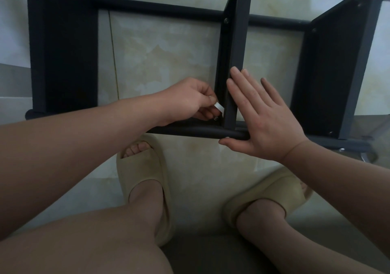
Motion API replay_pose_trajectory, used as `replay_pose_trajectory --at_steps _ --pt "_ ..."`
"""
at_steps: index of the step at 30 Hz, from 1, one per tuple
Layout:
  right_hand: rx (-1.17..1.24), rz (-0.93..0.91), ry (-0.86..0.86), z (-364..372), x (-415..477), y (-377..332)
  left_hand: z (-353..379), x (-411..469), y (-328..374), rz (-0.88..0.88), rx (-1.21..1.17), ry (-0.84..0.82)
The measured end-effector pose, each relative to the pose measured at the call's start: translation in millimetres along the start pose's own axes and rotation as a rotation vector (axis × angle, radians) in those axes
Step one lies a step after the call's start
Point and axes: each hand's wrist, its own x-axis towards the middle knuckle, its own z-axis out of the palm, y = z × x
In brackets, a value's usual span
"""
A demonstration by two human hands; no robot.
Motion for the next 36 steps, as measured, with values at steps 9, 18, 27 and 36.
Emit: replay_pose_trajectory --at_steps 9,18,27,36 --pt "-0.004 0.001 -0.008 0 0 0 -4 -3 -1 0.032 0.103 -0.032" --pt "-0.009 -0.002 0.004 1 0 0 -9 -5 -5 0.073 0.25 -0.085" --pt "-0.002 -0.005 0.025 2 -1 0 -13 -5 -7 0.087 0.428 -0.152" --pt "-0.003 0.0 0.001 1 0 0 -13 -1 -9 0.093 0.603 -0.195"
